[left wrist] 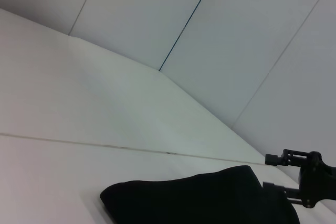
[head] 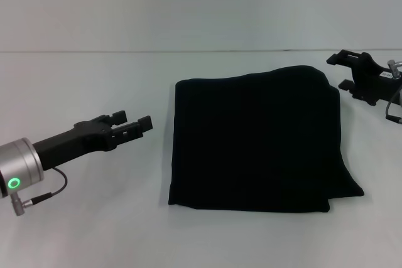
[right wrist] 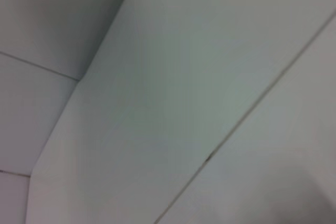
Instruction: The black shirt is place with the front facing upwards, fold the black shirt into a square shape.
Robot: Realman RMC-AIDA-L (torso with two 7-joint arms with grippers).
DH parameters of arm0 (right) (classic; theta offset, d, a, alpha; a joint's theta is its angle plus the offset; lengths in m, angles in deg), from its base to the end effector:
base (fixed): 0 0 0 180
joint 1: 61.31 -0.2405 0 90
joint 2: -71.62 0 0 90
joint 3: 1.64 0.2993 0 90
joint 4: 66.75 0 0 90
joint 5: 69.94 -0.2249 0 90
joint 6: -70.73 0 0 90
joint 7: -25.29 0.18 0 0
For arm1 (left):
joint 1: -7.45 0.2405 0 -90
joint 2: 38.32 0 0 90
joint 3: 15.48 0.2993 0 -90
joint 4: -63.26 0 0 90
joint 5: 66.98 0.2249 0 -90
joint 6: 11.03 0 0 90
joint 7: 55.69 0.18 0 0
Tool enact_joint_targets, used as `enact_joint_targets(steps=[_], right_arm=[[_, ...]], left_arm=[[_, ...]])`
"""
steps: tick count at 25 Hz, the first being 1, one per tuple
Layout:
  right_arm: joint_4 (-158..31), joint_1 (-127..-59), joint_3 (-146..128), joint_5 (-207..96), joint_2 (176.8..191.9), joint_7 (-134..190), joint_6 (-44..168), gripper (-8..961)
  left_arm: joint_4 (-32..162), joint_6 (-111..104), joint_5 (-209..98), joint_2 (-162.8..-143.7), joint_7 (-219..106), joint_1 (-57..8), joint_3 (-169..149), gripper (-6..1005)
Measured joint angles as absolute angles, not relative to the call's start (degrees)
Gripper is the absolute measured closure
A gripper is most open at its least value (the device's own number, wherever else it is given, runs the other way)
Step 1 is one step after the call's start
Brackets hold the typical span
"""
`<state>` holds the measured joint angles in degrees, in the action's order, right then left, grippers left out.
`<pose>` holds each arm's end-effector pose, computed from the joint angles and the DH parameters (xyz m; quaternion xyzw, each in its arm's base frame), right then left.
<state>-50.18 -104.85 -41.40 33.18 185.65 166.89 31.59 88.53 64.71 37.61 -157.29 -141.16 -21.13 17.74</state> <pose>0.3379 0.5084 -0.0357 -0.5157 0.7375 0.3374 0.2764 -0.3316 0.3884 -0.0574 -0.8253 -0.4064 -0.3234 0.2217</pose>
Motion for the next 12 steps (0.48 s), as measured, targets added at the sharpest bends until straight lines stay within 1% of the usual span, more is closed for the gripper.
enact_joint_targets(steps=[5,9,12], right_arm=[[-52.2,-105.0,-41.5,33.1,185.3,168.7,34.1,266],[-52.8,-105.4,-41.2,32.9,185.79,168.8,34.7,113],[-52.8,-105.6,-41.0,32.9,186.28,168.8,34.8,111]], left_arm=[[88.8,64.7,37.6,-157.23,-140.7,-21.0,17.7,99],[88.7,64.7,37.6,-157.26,-140.5,-21.0,17.7,100],[88.6,64.7,37.6,-157.21,-140.5,-21.1,17.7,99]])
